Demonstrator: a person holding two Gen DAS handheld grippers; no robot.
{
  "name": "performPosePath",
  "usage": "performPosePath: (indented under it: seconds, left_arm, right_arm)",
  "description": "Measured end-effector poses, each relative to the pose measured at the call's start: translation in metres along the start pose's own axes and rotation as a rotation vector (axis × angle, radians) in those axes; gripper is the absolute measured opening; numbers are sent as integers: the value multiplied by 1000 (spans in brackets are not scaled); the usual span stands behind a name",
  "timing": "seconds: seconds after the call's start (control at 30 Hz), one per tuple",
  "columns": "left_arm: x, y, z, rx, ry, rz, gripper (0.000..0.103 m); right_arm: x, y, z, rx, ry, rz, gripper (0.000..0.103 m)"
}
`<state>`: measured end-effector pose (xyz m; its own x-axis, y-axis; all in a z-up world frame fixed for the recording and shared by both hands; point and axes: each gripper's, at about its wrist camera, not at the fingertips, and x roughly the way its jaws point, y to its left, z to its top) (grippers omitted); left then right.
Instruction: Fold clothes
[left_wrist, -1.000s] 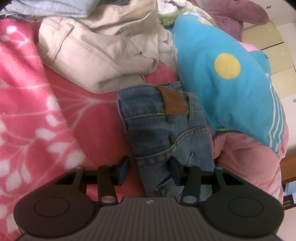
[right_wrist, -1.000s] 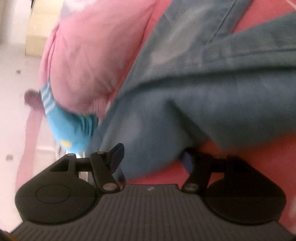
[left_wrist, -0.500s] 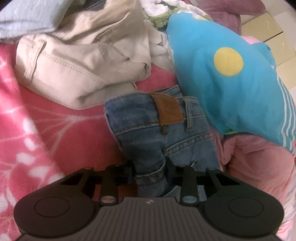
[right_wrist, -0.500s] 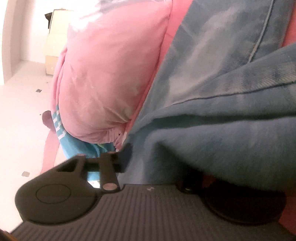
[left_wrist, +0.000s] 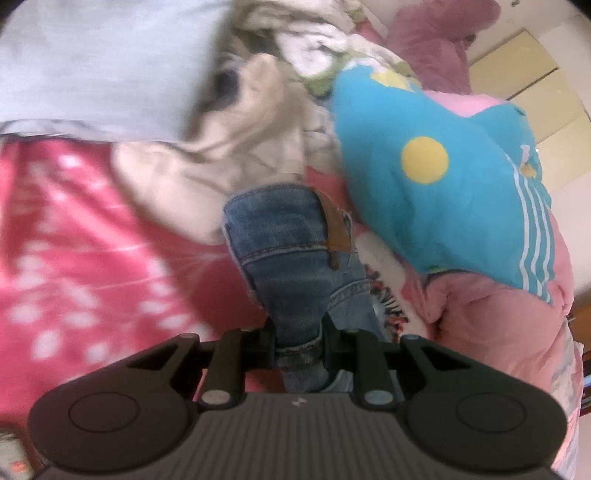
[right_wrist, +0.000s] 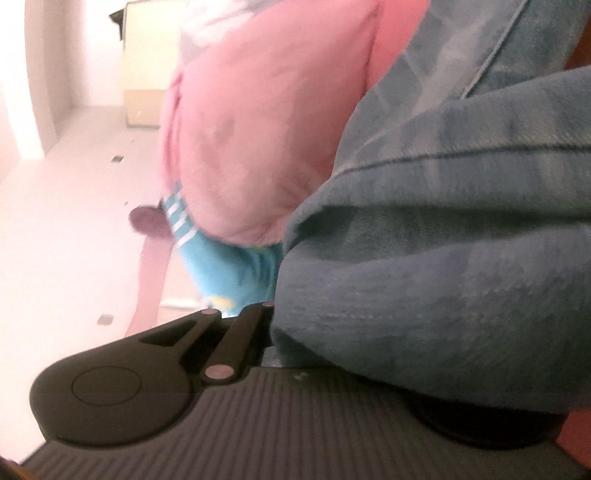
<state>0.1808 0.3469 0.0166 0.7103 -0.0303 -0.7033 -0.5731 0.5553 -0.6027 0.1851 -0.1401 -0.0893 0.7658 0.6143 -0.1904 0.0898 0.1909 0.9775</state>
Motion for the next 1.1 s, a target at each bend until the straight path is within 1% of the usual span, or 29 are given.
performPosePath:
  seconds: [0.13,0.3,0.4,0.5,0.53,0.57,0.6,0.63,0.67,0.7,0.73,0.77,0.8,0.87,0.97,1.0,1.1]
  left_arm:
    - [-28,23,-4,4,-2,21,22]
    - [-46,49,-12,0,10,31,22]
    - [-50,62,-16,-7,12,33,22]
    - [-45,70,-19,-5,15,29,23]
    - [-43,74,-20,-8,22,32,26]
    - [-43,78,-21,-24,26,41,31]
    - [-42,81,-22,-40,29,49,35]
    - [-42,84,-22,-53,32,58,42]
    - [-46,86,-23,-53,27,69,50]
    - [-51,87,-24,-53,22,80,54]
    - [-55,88,-25,-53,16,90,59]
    - [-62,87,-26,-49,4,89,61]
    - [-69,86,-27,-46,-8,86,62]
    - [-89,80,-31,-34,-56,93,62]
    - [-120,67,-40,-1,-144,114,62]
    - [-129,62,-45,20,-166,97,62]
    - [-155,46,-58,72,-216,23,61]
  right_arm:
    - [-20,9,-25,-3,69,11,3]
    - [-48,19,-57,-35,128,9,3]
    - [-57,19,-70,-39,160,-4,3]
    - [-58,14,-77,-54,167,-36,3]
    - [-55,11,-77,-57,172,-49,4]
    - [-53,8,-77,-61,177,-63,7]
    - [-50,7,-77,-71,186,-86,7]
    - [-47,6,-76,-84,208,-112,10]
    - [-46,6,-75,-87,231,-135,17]
    - [-46,6,-73,-93,258,-149,22]
    - [-46,7,-72,-99,285,-164,33]
    - [-47,7,-70,-105,312,-179,39]
    - [-48,8,-69,-116,338,-192,41]
    - [-54,16,-70,-176,383,-203,48]
    - [-68,30,-76,-287,457,-221,48]
    - [-73,37,-79,-335,479,-224,48]
    - [-92,64,-95,-556,520,-234,48]
